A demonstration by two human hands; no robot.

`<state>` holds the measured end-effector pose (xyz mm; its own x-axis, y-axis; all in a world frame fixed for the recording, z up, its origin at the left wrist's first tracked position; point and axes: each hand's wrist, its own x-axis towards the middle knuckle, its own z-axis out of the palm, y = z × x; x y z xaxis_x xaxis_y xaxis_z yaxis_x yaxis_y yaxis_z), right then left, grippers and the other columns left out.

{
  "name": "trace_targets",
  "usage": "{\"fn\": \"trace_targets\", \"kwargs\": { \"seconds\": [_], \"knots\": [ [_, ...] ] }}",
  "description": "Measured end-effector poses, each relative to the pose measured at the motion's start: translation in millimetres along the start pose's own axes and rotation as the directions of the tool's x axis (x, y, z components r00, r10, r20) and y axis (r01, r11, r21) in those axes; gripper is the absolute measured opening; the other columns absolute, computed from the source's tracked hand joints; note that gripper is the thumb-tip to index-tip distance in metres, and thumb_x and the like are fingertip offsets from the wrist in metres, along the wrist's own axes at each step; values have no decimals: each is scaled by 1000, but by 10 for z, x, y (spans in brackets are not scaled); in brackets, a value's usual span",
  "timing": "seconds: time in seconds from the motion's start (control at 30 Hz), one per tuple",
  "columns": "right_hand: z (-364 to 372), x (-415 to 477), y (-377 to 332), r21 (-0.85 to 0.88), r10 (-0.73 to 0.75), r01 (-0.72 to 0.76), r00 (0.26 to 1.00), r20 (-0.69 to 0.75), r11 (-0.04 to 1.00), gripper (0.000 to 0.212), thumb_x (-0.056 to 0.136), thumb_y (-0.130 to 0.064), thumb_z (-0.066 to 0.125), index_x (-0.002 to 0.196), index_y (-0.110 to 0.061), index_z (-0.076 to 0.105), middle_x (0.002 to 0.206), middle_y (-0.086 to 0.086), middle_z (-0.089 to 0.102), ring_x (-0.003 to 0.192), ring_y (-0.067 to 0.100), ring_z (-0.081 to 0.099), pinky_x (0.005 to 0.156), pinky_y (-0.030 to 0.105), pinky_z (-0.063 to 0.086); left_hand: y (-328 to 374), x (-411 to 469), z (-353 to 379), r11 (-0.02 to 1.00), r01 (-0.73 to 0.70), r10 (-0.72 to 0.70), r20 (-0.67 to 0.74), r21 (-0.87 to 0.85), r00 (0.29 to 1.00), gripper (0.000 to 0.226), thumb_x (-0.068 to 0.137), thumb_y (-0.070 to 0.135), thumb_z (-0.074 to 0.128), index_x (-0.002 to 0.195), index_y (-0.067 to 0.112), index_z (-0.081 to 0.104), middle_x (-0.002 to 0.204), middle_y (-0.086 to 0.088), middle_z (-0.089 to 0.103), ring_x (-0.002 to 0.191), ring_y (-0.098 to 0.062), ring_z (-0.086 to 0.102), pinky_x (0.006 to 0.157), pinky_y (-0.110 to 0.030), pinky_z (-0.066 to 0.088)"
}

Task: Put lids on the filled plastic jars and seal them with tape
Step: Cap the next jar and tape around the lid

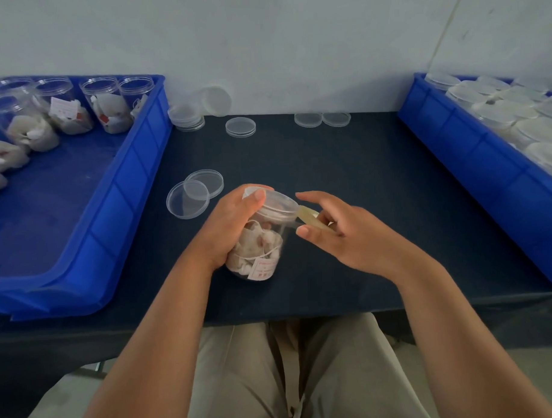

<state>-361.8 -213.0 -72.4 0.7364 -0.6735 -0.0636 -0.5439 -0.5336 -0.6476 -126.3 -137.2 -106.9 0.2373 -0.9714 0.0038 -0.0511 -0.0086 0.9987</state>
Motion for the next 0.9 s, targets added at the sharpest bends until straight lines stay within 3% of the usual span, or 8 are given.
{"fn": "trace_targets", "kwargs": {
  "seconds": [0.2, 0.43, 0.5, 0.53, 0.63, 0.7, 0.8, 0.9],
  "knots": [
    [-153, -93, 124, -54, 8, -5, 998, 56, 999, 53, 93, -80, 42, 143, -66, 33, 102, -27, 64, 92, -5, 65, 73, 20, 48, -8, -1, -20, 989, 86, -78, 66, -120, 995, 54, 84, 68, 59, 113, 26, 79, 112, -13, 79, 98, -24, 77, 78, -31, 61],
    [35, 2, 111, -26, 1, -1, 1000, 6, 1000, 57, 91, -80, 38, 145, -75, 24, 92, -6, 65, 82, 12, 64, 74, 25, 53, -95, -1, -3, 959, 153, -112, 177, -238, 978, 50, 100, 59, 45, 109, 27, 83, 106, -9, 79, 94, -19, 76, 79, -29, 61],
    [59, 36, 74, -5, -13, 13, 1000, 4, 1000, 59, 89, -83, 36, 146, -77, 21, 96, -13, 66, 86, 8, 64, 77, 22, 51, -94, 23, 3, 949, 188, -138, 202, -251, 970, 55, 99, 60, 39, 103, 28, 84, 100, -5, 79, 91, -16, 76, 78, -29, 61],
    [65, 47, 52, 3, -20, 20, 1000, 7, 1000, 59, 90, -82, 37, 147, -75, 24, 99, -25, 66, 89, 0, 63, 77, 20, 48, -96, 29, 5, 949, 193, -142, 209, -250, 968, 58, 98, 63, 38, 102, 27, 84, 100, -4, 79, 91, -16, 76, 79, -29, 60],
    [83, 39, 4, 12, -27, 28, 1000, -12, 1000, 55, 97, -71, 44, 151, -65, 36, 92, -57, 50, 89, -19, 56, 69, 13, 42, -87, 9, -12, 978, 162, -138, 174, -133, 975, 64, 93, 76, 38, 101, 30, 82, 102, -3, 79, 93, -16, 76, 79, -26, 60],
    [108, -4, -20, 25, -25, 26, 999, -47, 999, 54, 100, -66, 48, 153, -59, 40, 89, -59, 48, 86, -21, 55, 66, 9, 43, -20, -47, -23, 996, 88, -88, 82, 6, 993, 52, 92, 74, 43, 100, 41, 83, 103, 5, 81, 97, -8, 77, 76, -17, 58],
    [161, -73, -59, 36, 3, 2, 993, -117, 999, 54, 102, -62, 50, 154, -50, 45, 84, -58, 48, 84, -26, 52, 71, -2, 38, 79, -103, -71, 976, -131, 143, -57, 173, 988, 47, 93, 65, 49, 126, 40, 71, 109, 10, 79, 105, -5, 73, 85, -13, 54],
    [213, -117, -135, 6, 26, -25, 985, -173, 1000, 55, 101, -64, 49, 154, -48, 46, 98, -43, 62, 86, -21, 55, 66, 3, 41, 168, -194, -53, 957, -80, 86, -7, 278, 996, 41, 101, 66, 48, 135, 48, 62, 115, 23, 73, 109, 0, 70, 79, -12, 54]
  ]
}}
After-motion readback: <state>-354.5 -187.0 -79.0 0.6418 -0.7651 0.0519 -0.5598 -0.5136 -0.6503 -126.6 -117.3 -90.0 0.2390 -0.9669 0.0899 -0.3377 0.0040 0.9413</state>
